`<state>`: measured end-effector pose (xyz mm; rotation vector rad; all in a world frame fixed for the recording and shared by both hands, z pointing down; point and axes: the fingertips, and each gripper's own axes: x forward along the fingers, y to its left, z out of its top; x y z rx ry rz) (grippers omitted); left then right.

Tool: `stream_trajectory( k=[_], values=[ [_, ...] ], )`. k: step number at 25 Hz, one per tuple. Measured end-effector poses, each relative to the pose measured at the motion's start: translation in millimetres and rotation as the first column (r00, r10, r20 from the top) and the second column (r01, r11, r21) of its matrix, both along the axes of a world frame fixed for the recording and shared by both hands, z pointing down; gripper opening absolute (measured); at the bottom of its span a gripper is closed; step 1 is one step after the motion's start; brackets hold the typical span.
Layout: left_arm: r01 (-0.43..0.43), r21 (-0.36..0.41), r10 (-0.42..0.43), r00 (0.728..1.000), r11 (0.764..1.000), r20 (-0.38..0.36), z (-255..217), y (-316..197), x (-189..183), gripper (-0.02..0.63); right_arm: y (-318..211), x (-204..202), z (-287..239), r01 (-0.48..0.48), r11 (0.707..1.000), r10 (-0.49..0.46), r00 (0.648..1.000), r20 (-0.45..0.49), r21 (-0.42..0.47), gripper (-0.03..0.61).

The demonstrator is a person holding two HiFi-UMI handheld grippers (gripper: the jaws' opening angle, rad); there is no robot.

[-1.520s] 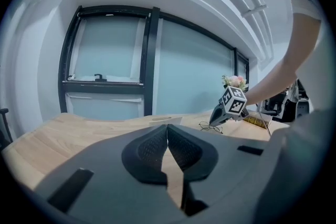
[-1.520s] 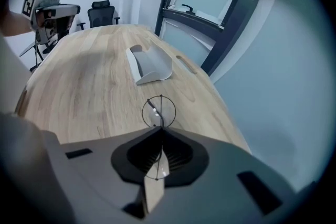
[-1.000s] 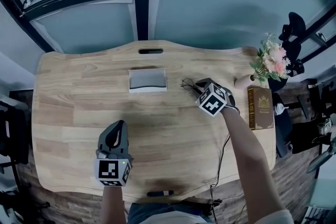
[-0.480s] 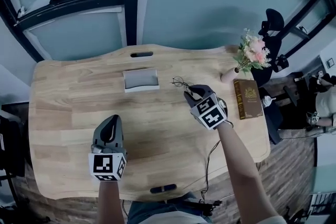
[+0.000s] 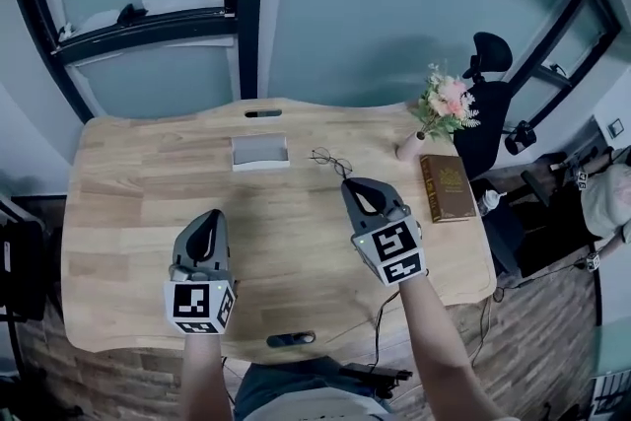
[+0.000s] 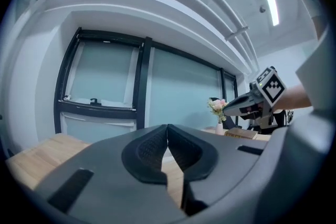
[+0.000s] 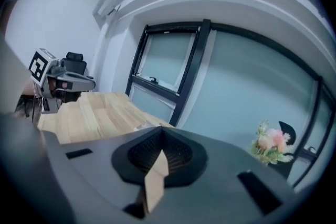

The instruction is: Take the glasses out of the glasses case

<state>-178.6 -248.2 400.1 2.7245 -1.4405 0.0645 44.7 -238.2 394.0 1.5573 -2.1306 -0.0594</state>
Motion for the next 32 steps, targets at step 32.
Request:
stream_trajectory(
  k=[32],
  values=[
    [-0.010,0.318,-0.004,0.999,0.948,0.042,-140,124,58,0.015,170,13,-146,-0.139,0.903,0.027,0.962,0.270,0.407,0.009]
  ],
)
